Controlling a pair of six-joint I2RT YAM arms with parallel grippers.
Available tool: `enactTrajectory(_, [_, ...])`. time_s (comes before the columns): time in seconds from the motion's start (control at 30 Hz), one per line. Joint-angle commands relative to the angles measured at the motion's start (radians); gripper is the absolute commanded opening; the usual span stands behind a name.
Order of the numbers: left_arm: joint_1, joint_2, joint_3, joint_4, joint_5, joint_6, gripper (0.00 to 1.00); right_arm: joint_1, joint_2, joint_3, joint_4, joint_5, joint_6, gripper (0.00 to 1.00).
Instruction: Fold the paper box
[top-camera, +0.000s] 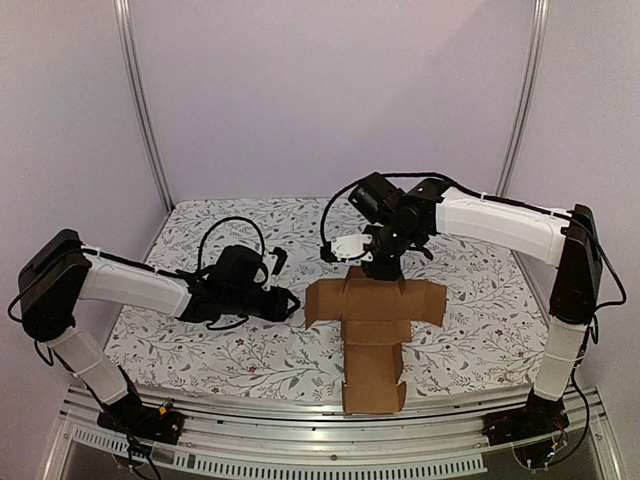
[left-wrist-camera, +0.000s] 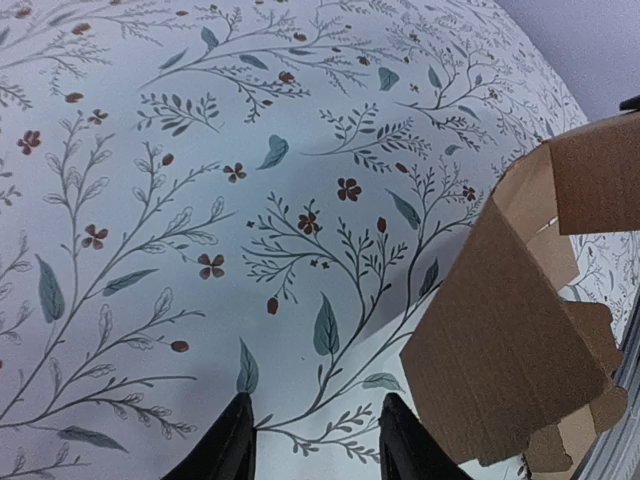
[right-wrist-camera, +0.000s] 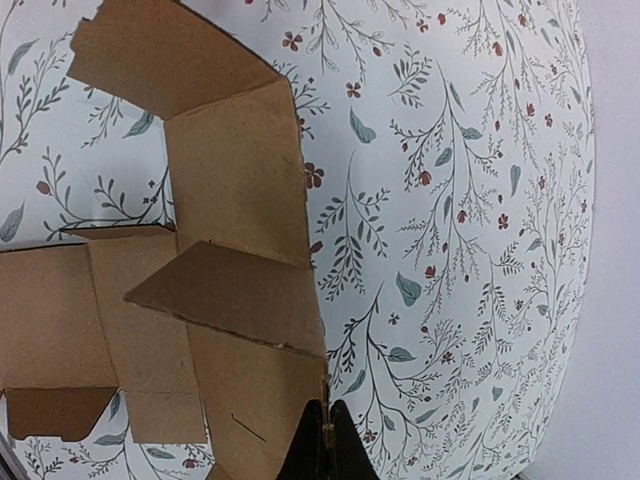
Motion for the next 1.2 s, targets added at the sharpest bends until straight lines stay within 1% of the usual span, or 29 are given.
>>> enactTrajectory(0.0, [0.005, 0.114, 0.064, 0.161, 0.164, 0.009, 0.42, 0.062, -0.103, -0.125, 0.201, 0.118, -0.041, 0.0])
enactTrajectory(0.13, [-0.018, 0.171, 0.073, 0.257, 0.258, 0.031, 0.42, 0.12, -0.168, -0.276, 0.307, 0.186, -0.075, 0.0])
enactTrajectory(0.27, [-0.043, 0.192, 0.076, 0.28, 0.266, 0.04, 0.42, 0.152, -0.22, -0.413, 0.43, 0.251, -0.116, 0.0])
enactTrajectory(0.47, [-0.057, 0.215, 0.054, 0.306, 0.342, 0.025, 0.43, 0.155, -0.267, -0.478, 0.518, 0.266, -0.115, 0.0])
enactTrajectory(0.53, [-0.069, 0.218, 0.04, 0.33, 0.361, 0.016, 0.43, 0.155, -0.285, -0.502, 0.572, 0.284, -0.111, 0.0])
enactTrajectory(0.7, [-0.077, 0.213, 0.032, 0.334, 0.313, 0.003, 0.43, 0.154, -0.28, -0.535, 0.742, 0.36, -0.175, 0.0])
enactTrajectory(0.83, [-0.076, 0.197, 0.071, 0.257, 0.234, 0.032, 0.44, 0.154, -0.236, -0.53, 0.85, 0.369, -0.249, 0.0])
enactTrajectory(1.0, [-0.067, 0.19, 0.122, 0.16, 0.153, 0.055, 0.44, 0.154, -0.179, -0.517, 0.922, 0.364, -0.285, 0.0])
enactTrajectory(1.17, [-0.059, 0.173, 0.097, 0.174, 0.146, 0.06, 0.44, 0.155, -0.159, -0.53, 0.934, 0.366, -0.27, 0.0])
